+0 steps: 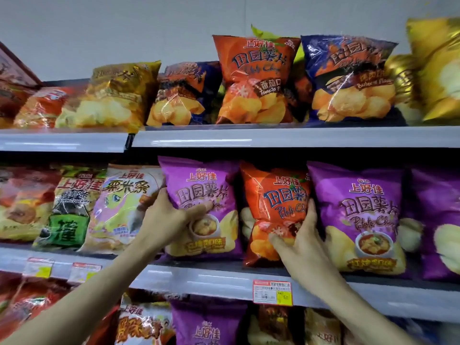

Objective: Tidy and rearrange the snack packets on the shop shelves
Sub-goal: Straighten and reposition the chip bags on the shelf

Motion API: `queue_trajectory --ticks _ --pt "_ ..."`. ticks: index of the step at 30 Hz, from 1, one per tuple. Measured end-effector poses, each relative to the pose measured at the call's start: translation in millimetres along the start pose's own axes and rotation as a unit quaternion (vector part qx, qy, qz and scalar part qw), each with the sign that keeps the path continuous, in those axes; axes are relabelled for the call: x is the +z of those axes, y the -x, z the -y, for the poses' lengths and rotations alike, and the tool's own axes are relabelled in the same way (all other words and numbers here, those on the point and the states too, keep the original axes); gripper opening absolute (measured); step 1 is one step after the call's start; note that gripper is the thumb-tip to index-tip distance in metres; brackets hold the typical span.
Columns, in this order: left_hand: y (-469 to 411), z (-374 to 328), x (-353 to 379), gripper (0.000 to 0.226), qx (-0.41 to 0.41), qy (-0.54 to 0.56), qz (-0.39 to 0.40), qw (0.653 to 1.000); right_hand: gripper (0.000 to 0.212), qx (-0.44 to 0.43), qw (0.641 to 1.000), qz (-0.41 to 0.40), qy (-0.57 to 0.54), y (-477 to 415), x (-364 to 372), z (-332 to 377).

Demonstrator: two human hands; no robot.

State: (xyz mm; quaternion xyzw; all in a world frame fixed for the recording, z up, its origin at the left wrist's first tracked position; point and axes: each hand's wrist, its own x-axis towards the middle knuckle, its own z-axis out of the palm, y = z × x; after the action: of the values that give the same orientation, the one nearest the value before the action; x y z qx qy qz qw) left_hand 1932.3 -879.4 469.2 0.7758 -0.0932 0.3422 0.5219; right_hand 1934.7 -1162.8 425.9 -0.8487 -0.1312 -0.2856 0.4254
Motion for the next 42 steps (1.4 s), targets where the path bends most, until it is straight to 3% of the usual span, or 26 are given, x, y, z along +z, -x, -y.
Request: queue_trajectory --ticks 3,7,13,16,18,21,24,29,31,34,38,42 --pt "-2 -4 -6 0.043 0.013 0.023 -0.034 0.999 0.120 0.012 0.999 -0.029 0.041 2 2 3" --pt "-10 0 -14 0.052 0.009 0.140 -0.009 0.990 0.122 0.022 0.995 -0.061 0.074 6 5 12" --pt "6 -1 -12 0.033 -0.032 0.228 0.003 0.973 0.123 0.040 0.990 -0.102 0.094 3 12 18" --pt "15 -2 -18 0.037 -0.004 0.212 0.008 0.977 0.121 0.045 0.987 -0.108 0.109 -1 11 22" --pt "29 -4 -19 0.042 0.058 0.161 -0.003 0.985 0.118 0.039 0.983 -0.107 0.143 -3 11 22" --pt "53 -4 -14 0.062 0.136 0.079 -0.057 0.986 0.116 0.041 0.982 -0.100 0.156 -4 12 23" --pt "66 3 -13 0.076 0.163 0.088 -0.099 0.978 0.115 0.028 0.987 -0.096 0.124 2 15 25" --pt "64 14 -42 0.080 0.135 0.185 -0.178 0.957 0.119 -0.026 0.995 -0.087 0.036 12 30 28" --pt "62 17 -60 0.067 0.108 0.215 -0.217 0.946 0.120 -0.038 0.996 -0.083 0.006 10 39 31" --pt "58 25 -85 0.043 0.077 0.261 -0.217 0.937 0.123 -0.059 0.994 -0.085 -0.033 4 58 39" --pt "60 36 -106 0.096 0.022 0.273 -0.178 0.945 0.120 -0.088 0.991 -0.074 -0.073 3 91 55" --pt "67 40 -117 0.080 -0.001 0.262 -0.146 0.954 0.115 -0.116 0.988 -0.075 -0.068 -1 121 74"
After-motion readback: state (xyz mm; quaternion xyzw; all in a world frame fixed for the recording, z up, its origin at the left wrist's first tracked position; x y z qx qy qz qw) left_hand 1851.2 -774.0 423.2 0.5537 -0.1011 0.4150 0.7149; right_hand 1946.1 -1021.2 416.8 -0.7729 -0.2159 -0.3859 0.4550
